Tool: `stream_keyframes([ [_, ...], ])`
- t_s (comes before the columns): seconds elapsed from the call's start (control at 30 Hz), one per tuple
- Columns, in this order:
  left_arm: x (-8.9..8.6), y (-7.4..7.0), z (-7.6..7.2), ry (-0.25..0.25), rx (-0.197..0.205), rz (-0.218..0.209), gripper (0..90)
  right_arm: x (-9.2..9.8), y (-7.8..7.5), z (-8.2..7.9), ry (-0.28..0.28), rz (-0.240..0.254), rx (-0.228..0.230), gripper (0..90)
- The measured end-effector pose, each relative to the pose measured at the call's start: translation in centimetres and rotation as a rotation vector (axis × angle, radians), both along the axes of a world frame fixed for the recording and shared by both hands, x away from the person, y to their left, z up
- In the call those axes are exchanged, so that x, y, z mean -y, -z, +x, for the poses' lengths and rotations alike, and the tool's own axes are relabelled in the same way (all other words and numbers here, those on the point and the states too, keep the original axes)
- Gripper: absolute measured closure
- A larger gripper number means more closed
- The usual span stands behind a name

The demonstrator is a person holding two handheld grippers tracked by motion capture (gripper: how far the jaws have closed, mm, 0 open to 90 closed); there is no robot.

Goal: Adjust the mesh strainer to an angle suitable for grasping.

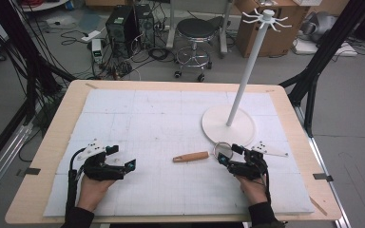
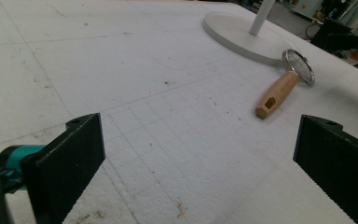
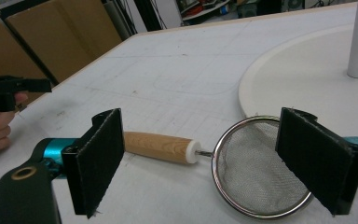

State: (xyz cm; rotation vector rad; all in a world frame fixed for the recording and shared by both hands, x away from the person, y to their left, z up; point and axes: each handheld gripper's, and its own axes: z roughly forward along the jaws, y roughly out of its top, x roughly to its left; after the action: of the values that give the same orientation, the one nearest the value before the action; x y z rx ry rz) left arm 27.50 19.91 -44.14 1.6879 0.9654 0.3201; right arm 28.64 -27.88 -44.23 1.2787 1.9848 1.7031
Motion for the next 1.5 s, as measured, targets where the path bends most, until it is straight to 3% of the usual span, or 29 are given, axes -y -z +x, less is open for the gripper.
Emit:
stream_keyframes([
  [0.47, -0.4, 0.0, -0.2, -0.012, 0.001, -0.007, 2.7, -0.3, -0.1, 0.1, -0.002, 0.001, 0.005, 16.2],
  [0.63, -0.4, 0.0, -0.3, -0.013, 0.004, -0.001, 2.7, -0.2, -0.2, 0.1, 0.004, 0.01, 0.012, 44.6],
  [0.8, -0.4, 0.0, -0.3, -0.007, 0.006, -0.002, 2.6, -0.7, -0.3, 0.0, -0.019, -0.018, 0.024, 51.0],
  [0.97, -0.3, 0.0, -0.3, -0.004, 0.01, 0.0, 2.7, -1.1, -0.4, -0.1, -0.034, -0.014, 0.022, 56.2],
  [1.37, -0.1, 0.0, -0.4, 0.013, 0.017, 0.004, 2.7, -0.9, -0.3, 0.3, -0.049, 0.037, -0.031, 70.7],
  [1.5, -0.2, -0.1, -0.5, 0.013, 0.02, 0.0, 2.6, -0.9, -0.1, 0.6, -0.048, 0.056, -0.075, 80.4],
])
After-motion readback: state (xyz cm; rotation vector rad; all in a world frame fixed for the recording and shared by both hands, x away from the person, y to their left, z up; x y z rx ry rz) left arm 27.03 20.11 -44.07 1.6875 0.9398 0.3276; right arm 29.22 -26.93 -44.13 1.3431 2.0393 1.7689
